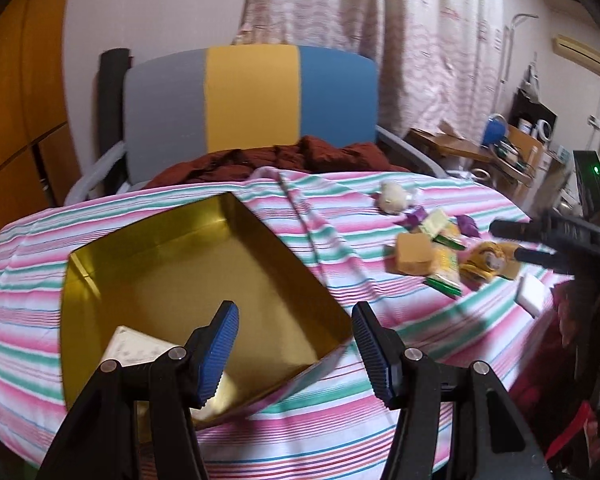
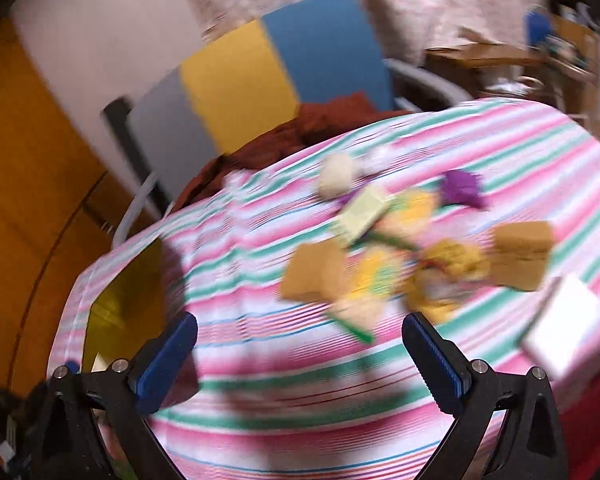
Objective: Organize objects
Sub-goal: 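Withdraw both grippers from the tray back toward the pile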
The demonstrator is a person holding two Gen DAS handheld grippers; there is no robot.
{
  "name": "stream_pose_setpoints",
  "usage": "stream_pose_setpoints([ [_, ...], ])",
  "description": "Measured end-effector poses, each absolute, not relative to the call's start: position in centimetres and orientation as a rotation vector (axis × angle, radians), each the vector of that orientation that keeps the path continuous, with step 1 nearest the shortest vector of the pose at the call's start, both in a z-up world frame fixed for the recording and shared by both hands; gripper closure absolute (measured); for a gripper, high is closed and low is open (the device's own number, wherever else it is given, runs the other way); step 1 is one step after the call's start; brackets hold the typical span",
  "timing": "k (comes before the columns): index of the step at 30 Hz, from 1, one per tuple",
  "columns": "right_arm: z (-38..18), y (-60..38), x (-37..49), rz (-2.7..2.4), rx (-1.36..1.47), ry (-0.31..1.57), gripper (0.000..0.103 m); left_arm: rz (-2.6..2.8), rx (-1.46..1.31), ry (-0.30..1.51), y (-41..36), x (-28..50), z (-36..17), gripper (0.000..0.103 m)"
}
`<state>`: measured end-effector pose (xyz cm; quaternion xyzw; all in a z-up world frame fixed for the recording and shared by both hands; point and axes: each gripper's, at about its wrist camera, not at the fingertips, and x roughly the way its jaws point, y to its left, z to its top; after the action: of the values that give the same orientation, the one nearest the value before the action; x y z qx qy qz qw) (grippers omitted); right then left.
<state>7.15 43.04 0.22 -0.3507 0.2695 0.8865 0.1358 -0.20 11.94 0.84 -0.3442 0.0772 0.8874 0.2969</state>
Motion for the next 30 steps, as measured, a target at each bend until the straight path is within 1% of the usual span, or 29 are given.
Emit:
stream_pose_setpoints([
  [7, 0.7, 50.1, 10.6, 2.368, -0.907, 0.853, 0.0, 2.23, -0.933, 0.259, 15.4, 0.8, -0.1, 0.043],
  [13, -0.1, 54.4, 12.5, 2.245, -0.814, 0.981, 0.0, 2.142, -0.924, 0.299, 18.9, 1.3, -0.4, 0.043],
  [18, -1.4, 56.0, 13.2, 2.225, -0.743, 1.11, 0.0, 2.067, -0.905, 0.316, 22.5, 1.1, -0.4, 0.043],
  [21, -1.5, 56.1, 13.4, 2.234, -0.724, 1.122, 0.0, 2.013, -0.897, 0.319, 25.2, 1.0, -0.7, 0.044],
  [26, -1.8, 56.7, 14.4, 2.254, -0.657, 1.208, 0.0, 1.911, -0.865, 0.349, 30.5, 1.3, -1.2, 0.044],
  [30, -2.2, 57.1, 14.7, 2.252, -0.627, 1.264, 0.0, 1.838, -0.855, 0.405, 35.0, 1.8, -1.8, 0.043],
])
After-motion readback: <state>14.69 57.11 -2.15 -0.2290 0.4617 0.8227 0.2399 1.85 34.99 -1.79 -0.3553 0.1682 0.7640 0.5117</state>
